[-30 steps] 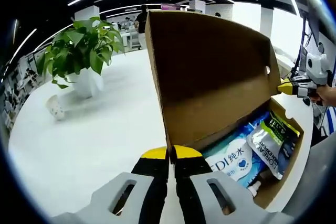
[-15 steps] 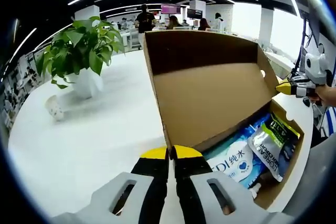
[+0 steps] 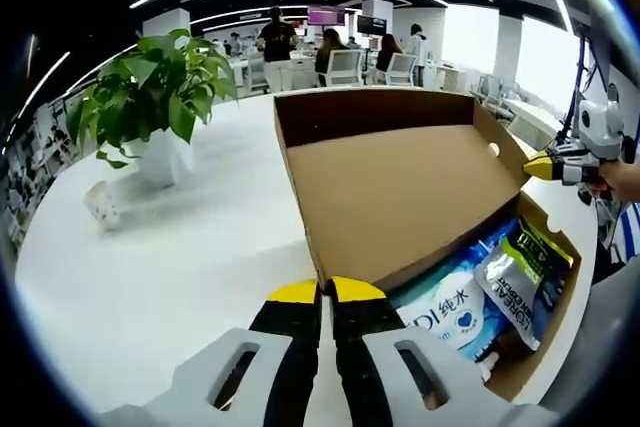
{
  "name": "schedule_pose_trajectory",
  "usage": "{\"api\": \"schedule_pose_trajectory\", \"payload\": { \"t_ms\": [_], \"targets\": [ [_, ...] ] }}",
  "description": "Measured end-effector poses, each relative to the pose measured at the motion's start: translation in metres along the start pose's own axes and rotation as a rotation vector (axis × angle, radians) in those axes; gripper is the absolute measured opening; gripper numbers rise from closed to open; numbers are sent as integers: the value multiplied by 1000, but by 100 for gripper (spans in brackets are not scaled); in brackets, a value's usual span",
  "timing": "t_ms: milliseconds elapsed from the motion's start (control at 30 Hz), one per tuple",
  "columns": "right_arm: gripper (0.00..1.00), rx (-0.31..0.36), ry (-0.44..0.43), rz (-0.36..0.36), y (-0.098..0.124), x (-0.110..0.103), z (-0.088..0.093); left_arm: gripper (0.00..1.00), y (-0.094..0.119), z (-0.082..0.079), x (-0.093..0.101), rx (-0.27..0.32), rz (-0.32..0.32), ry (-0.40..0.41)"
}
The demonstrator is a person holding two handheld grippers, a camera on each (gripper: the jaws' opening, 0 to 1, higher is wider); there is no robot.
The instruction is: Operate the shoe box by opening the lid, removing the specified soft item, and placing it in the target area until the item is outside and the box remains undamaged.
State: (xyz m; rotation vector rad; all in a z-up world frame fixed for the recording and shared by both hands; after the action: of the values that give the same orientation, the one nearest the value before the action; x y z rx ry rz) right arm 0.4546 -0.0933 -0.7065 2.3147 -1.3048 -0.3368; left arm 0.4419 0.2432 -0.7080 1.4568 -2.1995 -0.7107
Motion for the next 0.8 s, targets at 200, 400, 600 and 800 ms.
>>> {"api": "schedule_pose_trajectory", "payload": {
  "t_ms": [200,400,600,800],
  "targets": [
    [0,-8,0,0,-4,2,-1,1,-2,0,-2,-5,2,-1],
    [0,-16,-14,0,-8,5,-1,1,-4,-1,-3,-6,3,11],
    [0,-24,-17,-1,-10,6,0,1,-5,-1,-2,-4,1,18],
    [0,-33,-20,0,-14,8,0,1,-7,-1,-2,-3,-3,26]
  ]
}}
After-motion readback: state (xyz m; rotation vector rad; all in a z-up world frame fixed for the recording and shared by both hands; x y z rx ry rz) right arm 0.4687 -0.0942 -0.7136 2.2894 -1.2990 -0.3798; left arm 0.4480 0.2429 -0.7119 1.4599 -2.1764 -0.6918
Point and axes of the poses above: the point that each gripper's makers call its tool centre point, and the gripper's own axes: y roughly backward along the fingers, x roughly to its right, z roughly out of its underside, the point moved 6 cm from there along y, roughly backward along the fingers, and after that the axes turned 2 degrees about z, right-handed, at the moved point
